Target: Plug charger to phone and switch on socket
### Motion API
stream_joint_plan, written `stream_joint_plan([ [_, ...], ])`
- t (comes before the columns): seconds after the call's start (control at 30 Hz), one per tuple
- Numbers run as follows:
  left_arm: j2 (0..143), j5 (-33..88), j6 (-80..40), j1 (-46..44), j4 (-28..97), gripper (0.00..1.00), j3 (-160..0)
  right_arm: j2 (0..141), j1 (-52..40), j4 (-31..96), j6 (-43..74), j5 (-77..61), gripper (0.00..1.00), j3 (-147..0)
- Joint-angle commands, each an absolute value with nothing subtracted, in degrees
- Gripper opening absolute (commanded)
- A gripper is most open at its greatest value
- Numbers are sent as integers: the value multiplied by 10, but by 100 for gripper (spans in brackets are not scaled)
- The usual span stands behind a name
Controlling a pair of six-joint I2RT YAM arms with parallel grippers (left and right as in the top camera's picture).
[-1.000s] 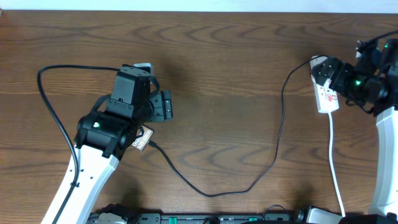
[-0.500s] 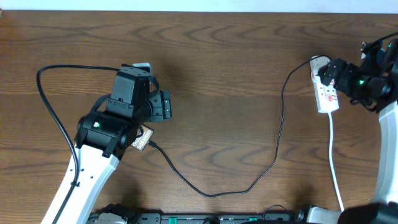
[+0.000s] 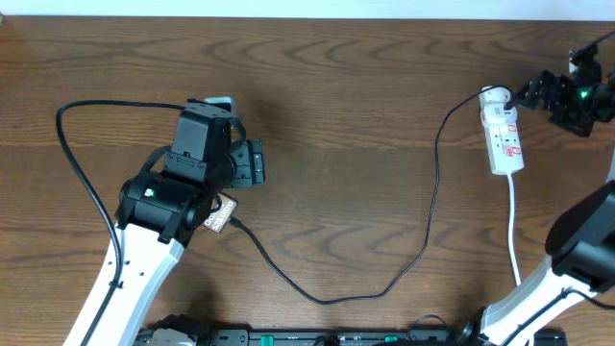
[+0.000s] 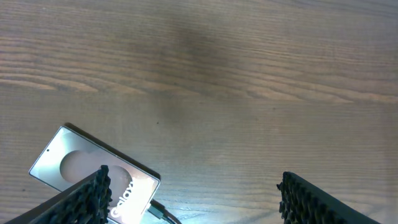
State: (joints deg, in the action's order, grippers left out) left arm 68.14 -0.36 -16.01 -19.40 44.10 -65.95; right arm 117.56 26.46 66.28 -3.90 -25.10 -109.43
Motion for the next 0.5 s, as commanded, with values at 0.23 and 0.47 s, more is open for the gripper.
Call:
stream_joint_plan([
  [0.23, 683, -11, -148, -194, 441, 84, -668, 1300, 265, 628, -116, -306, 99, -1115],
  [0.47, 683, -11, -148, -194, 441, 84, -668, 1326, 259, 625, -151, -328, 99, -1115],
])
